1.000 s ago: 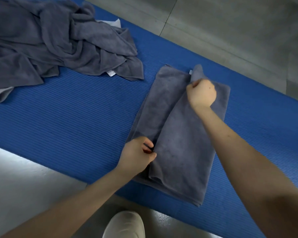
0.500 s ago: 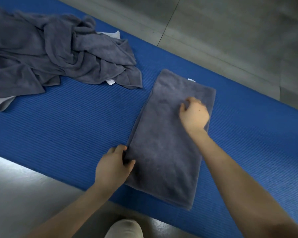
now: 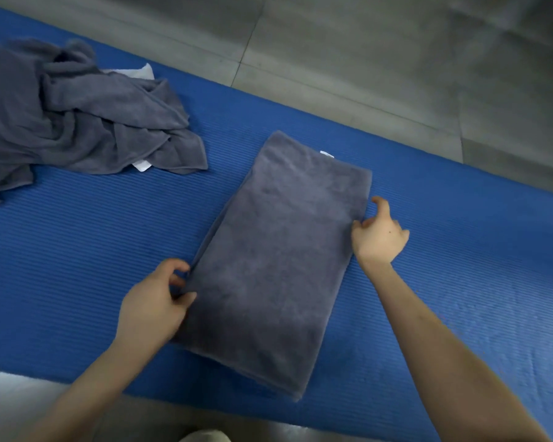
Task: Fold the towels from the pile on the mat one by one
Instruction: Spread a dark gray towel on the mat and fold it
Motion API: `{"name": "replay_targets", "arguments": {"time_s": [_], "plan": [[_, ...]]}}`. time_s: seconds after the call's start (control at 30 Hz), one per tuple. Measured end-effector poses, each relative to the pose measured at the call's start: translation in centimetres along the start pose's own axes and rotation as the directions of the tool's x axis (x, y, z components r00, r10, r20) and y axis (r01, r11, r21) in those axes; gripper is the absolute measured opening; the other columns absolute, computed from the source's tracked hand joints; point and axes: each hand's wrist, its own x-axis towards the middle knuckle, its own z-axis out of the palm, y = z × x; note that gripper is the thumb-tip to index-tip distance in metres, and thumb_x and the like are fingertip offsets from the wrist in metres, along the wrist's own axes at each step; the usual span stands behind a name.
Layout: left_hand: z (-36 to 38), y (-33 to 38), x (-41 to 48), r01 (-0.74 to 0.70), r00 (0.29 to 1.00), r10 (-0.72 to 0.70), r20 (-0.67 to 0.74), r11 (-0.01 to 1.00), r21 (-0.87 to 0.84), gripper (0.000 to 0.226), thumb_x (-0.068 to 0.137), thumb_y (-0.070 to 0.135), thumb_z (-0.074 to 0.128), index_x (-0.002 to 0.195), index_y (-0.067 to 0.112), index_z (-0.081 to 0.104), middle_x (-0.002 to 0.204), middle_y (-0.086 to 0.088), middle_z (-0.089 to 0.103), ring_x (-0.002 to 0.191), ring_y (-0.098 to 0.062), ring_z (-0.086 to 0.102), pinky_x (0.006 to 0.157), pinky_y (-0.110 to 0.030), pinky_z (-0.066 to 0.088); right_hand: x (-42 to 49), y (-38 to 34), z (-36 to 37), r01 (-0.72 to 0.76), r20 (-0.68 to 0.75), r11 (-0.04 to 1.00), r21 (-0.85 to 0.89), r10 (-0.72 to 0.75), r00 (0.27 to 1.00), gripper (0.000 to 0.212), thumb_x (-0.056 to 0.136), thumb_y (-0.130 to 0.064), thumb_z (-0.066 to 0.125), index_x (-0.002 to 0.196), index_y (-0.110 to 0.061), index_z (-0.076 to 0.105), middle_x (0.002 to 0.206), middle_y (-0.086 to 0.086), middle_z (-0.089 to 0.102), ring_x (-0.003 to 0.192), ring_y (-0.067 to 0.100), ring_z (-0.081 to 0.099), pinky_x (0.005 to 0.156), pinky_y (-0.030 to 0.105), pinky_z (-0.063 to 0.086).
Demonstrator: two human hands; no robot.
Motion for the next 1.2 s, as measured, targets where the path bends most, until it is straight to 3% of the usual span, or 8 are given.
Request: {"name": "replay_targets", "arguments": {"time_s": [0.17, 0.47, 0.53, 0.63, 0.77, 0.93, 1.1, 1.2], "plan": [[1.4, 4.1, 5.6, -0.261, 0.965, 0.251, 0.081, 0.953, 0.155, 0.035, 0.078, 0.014, 0.071, 0.11, 0.019, 0.058, 0.092, 0.004, 0.066, 0.09, -0.026, 0.062, 0.077, -0.035, 0.044, -5.4, 8.5, -3.4, -0.239, -0.13, 0.971, 0.01, 0.238, 0.962, 0.04, 0.076, -0.013, 0.059, 0.116, -0.019, 0.056, 0.08, 0.005, 0.072, 0.084, 0.031, 0.06, 0.081, 0.037, 0.029], [7.0, 13.3, 14.0, -0.636, 0.736, 0.654, 0.174, 0.58, 0.509, 0.039, 0.073, -0.005, 0.062, 0.11, 0.007, 0.061, 0.1, -0.017, 0.063, 0.094, -0.038, 0.054, 0.08, -0.044, 0.042, -15.5, 12.4, -3.1, -0.502, -0.102, 0.864, 0.045, 0.504, 0.858, 0.025, 0.086, -0.028, 0.061, 0.11, -0.022, 0.059, 0.087, 0.002, 0.072, 0.085, 0.031, 0.063, 0.079, 0.036, 0.03], [7.4, 12.3, 11.7, -0.685, 0.67, 0.732, 0.124, 0.546, 0.481, 0.034, 0.066, -0.008, 0.069, 0.097, 0.004, 0.066, 0.089, -0.018, 0.062, 0.082, -0.039, 0.055, 0.071, -0.045, 0.046, -14.8, 13.1, -4.0, -0.409, -0.145, 0.912, -0.004, 0.404, 0.903, 0.019, 0.086, -0.032, 0.058, 0.101, -0.022, 0.063, 0.08, 0.0, 0.07, 0.081, 0.03, 0.062, 0.074, 0.035, 0.026], [7.8, 8.7, 5.9, -0.824, 0.533, 0.832, 0.155, 0.468, 0.32, 0.011, 0.076, 0.012, 0.066, 0.086, 0.008, 0.068, 0.082, -0.011, 0.06, 0.075, -0.034, 0.055, 0.062, -0.041, 0.051, -13.3, 15.6, -5.9, -0.016, -0.199, 0.986, -0.168, -0.018, 0.98, 0.022, 0.079, -0.03, 0.052, 0.091, -0.019, 0.066, 0.078, 0.001, 0.065, 0.075, 0.029, 0.057, 0.07, 0.034, 0.025], [8.0, 4.0, -0.3, -0.884, 0.467, 0.784, 0.408, 0.398, 0.247, 0.032, 0.077, 0.044, 0.063, 0.092, 0.018, 0.072, 0.095, -0.005, 0.061, 0.089, -0.024, 0.054, 0.067, -0.04, 0.054, -10.6, 20.1, -7.7, 0.541, 0.155, 0.777, -0.321, -0.521, 0.839, 0.044, 0.065, -0.018, 0.054, 0.108, -0.016, 0.063, 0.105, 0.004, 0.062, 0.09, 0.028, 0.056, 0.083, 0.039, 0.033], [7.3, 4.2, -1.2, -0.867, 0.491, 0.682, 0.542, 0.322, 0.379, 0.053, 0.052, 0.034, 0.088, 0.099, 0.017, 0.072, 0.102, -0.009, 0.064, 0.092, -0.029, 0.06, 0.066, -0.042, 0.054, -8.4, 22.3, -8.4, 0.701, 0.31, 0.619, -0.355, -0.63, 0.712, 0.037, 0.077, -0.017, 0.052, 0.113, -0.017, 0.063, 0.112, 0.001, 0.063, 0.098, 0.024, 0.057, 0.091, 0.045, 0.035], [6.3, 4.7, -0.5, -0.871, 0.49, 0.652, 0.579, 0.33, 0.365, 0.036, 0.049, 0.007, 0.087, 0.079, 0.017, 0.071, 0.069, 0.0, 0.057, 0.057, -0.018, 0.055, 0.038, -0.027, 0.044, -8.1, 21.6, -9.2, 0.635, 0.242, 0.715, -0.291, -0.587, 0.772, 0.025, 0.083, -0.017, 0.051, 0.094, -0.018, 0.073, 0.09, -0.003, 0.07, 0.073, 0.024, 0.064, 0.08, 0.038, 0.036], [4.3, 5.5, -0.1, -0.866, 0.493, 0.539, 0.683, 0.379, 0.326, 0.028, 0.067, 0.013, 0.08, 0.086, 0.029, 0.068, 0.075, 0.01, 0.057, 0.066, -0.01, 0.056, 0.052, -0.023, 0.044, -9.8, 20.6, -10.1, 0.714, 0.416, 0.673, -0.193, -0.603, 0.68, 0.019, 0.07, -0.014, 0.06, 0.081, -0.024, 0.071, 0.071, -0.007, 0.062, 0.062, 0.021, 0.059, 0.069, 0.034, 0.035]]}}
